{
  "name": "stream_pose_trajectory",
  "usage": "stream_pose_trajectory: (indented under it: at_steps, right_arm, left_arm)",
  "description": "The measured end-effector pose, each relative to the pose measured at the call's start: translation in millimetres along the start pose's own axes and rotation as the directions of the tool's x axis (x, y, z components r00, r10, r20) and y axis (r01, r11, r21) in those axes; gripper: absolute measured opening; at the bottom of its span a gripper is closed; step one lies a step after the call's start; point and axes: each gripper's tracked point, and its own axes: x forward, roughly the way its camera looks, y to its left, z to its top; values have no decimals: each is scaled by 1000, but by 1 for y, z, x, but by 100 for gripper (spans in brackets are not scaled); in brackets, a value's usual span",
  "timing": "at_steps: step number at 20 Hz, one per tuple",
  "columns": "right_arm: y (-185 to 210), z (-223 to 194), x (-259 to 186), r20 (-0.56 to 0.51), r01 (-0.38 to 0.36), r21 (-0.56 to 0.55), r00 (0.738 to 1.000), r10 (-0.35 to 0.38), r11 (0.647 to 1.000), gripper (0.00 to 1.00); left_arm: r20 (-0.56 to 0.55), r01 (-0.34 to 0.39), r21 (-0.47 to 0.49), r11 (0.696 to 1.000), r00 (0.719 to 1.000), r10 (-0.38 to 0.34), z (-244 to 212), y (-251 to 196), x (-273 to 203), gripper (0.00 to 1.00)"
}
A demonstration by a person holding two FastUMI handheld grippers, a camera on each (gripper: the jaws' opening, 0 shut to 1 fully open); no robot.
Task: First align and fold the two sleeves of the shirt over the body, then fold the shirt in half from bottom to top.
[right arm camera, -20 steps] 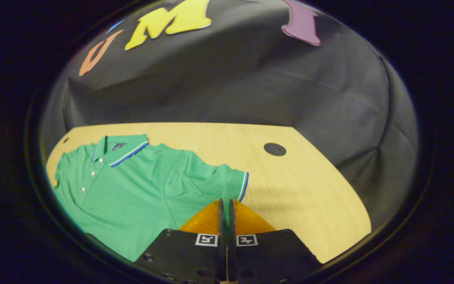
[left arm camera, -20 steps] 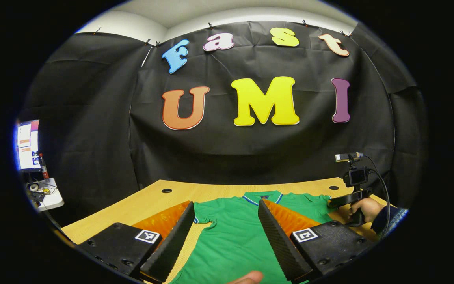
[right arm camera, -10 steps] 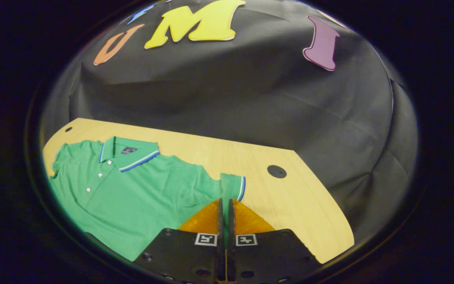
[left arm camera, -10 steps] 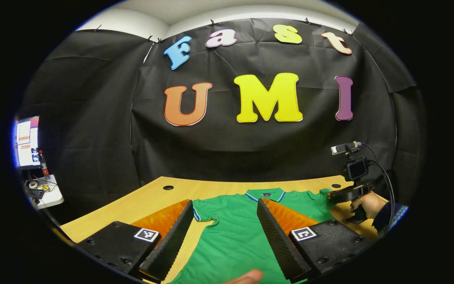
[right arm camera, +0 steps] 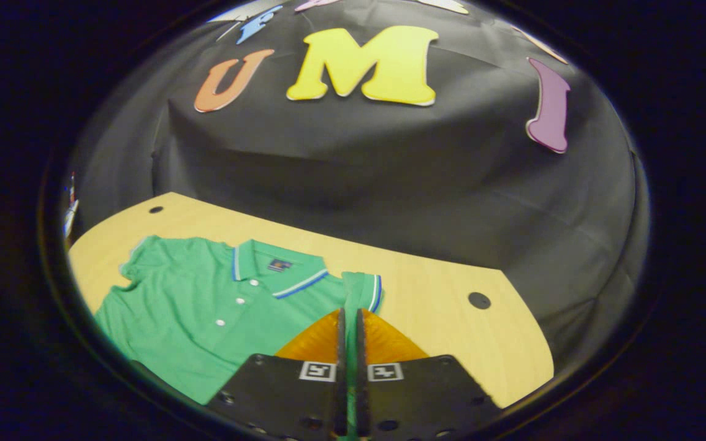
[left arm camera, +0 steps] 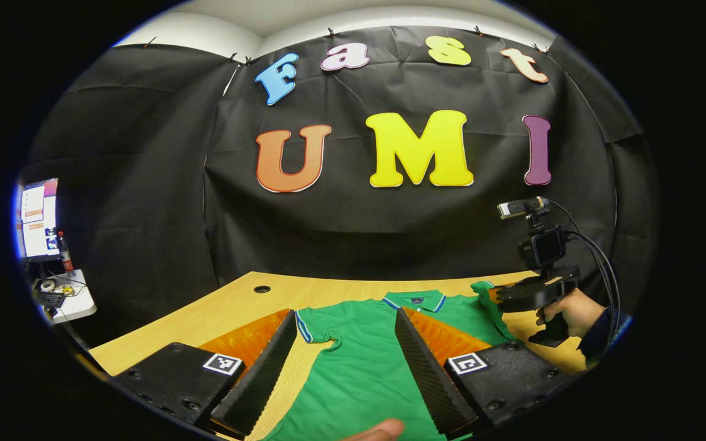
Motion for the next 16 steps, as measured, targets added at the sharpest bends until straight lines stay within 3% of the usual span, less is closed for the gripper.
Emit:
stream_pose_trajectory:
  at_steps: [1, 4, 5, 8, 9, 10, 11, 12, 13, 16]
  right_arm:
    - [16, 8, -6, 23, -49, 9, 999, 49, 999, 16]
    - [38, 30, -28, 82, -96, 8, 992, 95, 995, 87]
    - [41, 38, -40, 99, -101, 8, 990, 100, 995, 95]
    - [54, 65, -86, 178, -160, 29, 972, 153, 987, 95]
    - [52, 72, -105, 208, -170, 35, 965, 159, 985, 95]
    - [50, 78, -123, 233, -176, 36, 959, 163, 984, 95]
    - [50, 83, -141, 266, -184, 26, 949, 171, 983, 95]
    - [50, 87, -158, 299, -194, 13, 937, 181, 981, 95]
    - [55, 82, -173, 316, -215, 3, 927, 203, 977, 95]
    - [65, 61, -219, 329, -284, -37, 902, 280, 958, 96]
  left_arm:
    - [-11, -5, 2, 1000, 1000, 5, -3, 0, 2, 100]
    - [-40, -44, 21, 999, 998, 45, -11, 5, 7, 100]
    - [-41, -58, 23, 998, 997, 59, -11, 7, 9, 100]
    - [-26, -97, 25, 995, 995, 98, -8, 16, 13, 100]
    - [-18, -131, 23, 991, 991, 131, -5, 22, 11, 90]
    - [-6, -151, 29, 988, 989, 151, -1, 25, 9, 100]
    - [3, -158, 43, 987, 987, 158, 3, 24, 7, 100]
    - [5, -166, 57, 984, 986, 166, 7, 24, 5, 82]
    - [2, -172, 72, 983, 985, 172, 11, 26, 1, 100]
    - [9, -196, 67, 978, 981, 196, 31, 28, -8, 100]
